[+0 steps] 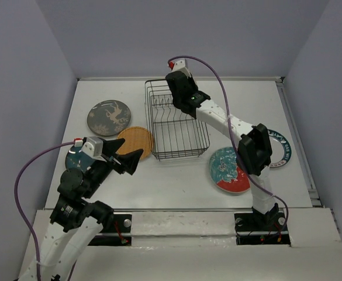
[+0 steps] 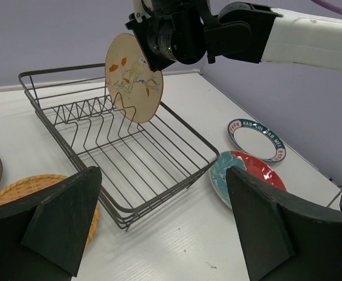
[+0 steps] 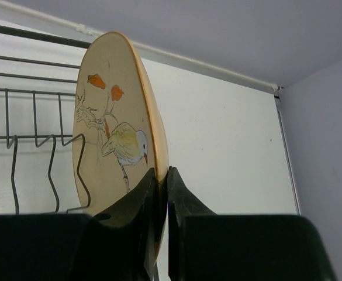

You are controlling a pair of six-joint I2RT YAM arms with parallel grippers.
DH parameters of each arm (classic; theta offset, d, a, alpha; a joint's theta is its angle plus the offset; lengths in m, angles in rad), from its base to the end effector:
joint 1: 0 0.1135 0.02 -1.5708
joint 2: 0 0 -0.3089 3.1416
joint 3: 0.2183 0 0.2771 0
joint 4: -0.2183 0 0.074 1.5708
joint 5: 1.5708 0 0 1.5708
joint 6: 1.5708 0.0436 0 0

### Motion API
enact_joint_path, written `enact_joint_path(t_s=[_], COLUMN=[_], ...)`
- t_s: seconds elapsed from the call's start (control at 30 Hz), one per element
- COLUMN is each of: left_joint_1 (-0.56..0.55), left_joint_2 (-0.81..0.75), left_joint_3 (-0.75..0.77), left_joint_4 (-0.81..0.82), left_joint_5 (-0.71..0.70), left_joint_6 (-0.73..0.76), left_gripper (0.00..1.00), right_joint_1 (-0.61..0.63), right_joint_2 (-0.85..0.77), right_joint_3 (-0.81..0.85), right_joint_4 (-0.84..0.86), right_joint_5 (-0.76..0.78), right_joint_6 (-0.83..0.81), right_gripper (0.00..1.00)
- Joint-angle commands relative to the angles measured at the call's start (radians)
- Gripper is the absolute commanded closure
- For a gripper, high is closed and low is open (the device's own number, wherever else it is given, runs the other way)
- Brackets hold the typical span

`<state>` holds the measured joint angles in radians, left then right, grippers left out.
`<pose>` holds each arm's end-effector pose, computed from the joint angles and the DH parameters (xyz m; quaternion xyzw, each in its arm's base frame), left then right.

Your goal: Load the plates into the dish rack

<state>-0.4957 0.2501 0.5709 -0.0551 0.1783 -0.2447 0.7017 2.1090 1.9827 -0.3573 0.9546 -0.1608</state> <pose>0.0591 -0.0407 0.3629 0.1459 0.5912 -0.3367 0.7182 0.4370 0.3228 0.3581 -0.1019 0.7899 -0.2561 0.5478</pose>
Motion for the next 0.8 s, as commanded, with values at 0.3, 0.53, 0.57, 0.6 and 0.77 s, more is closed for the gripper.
enact_joint_path(t_s=[0.3, 0.53, 0.57, 0.6, 0.77], left_joint_1=[0.000, 0.002, 0.005, 0.005, 0.009], left_joint_2=[0.029, 0.048, 0.048, 0.049, 0.058], left_joint_3=[0.032, 0.033, 0.032, 0.032, 0.034], left_joint_4=[0.024, 0.026, 0.026, 0.027, 0.026], left_joint_5=[-0.005, -0.003, -0.005, -0.005, -0.003], left_joint_6=[0.008, 0.007, 0.007, 0.007, 0.008], left_gripper=[0.01, 0.01, 0.01, 0.01, 0.01], right_joint_1=[0.045, 0.045, 0.045, 0.045, 0.045], right_joint_2=[0.002, -0.013, -0.023, -0.043, -0.161], right_joint_3=[-0.076, -0.085, -0.084, -0.079, -0.090], right_joint_4=[0.119, 0.119, 0.119, 0.119, 0.064], right_joint_5=[0.036, 0.056, 0.050, 0.049, 0.000], right_joint_6=[0.041, 0.086, 0.090, 0.087, 0.124], right_gripper=[0.90, 0.47, 0.41, 0.34, 0.23])
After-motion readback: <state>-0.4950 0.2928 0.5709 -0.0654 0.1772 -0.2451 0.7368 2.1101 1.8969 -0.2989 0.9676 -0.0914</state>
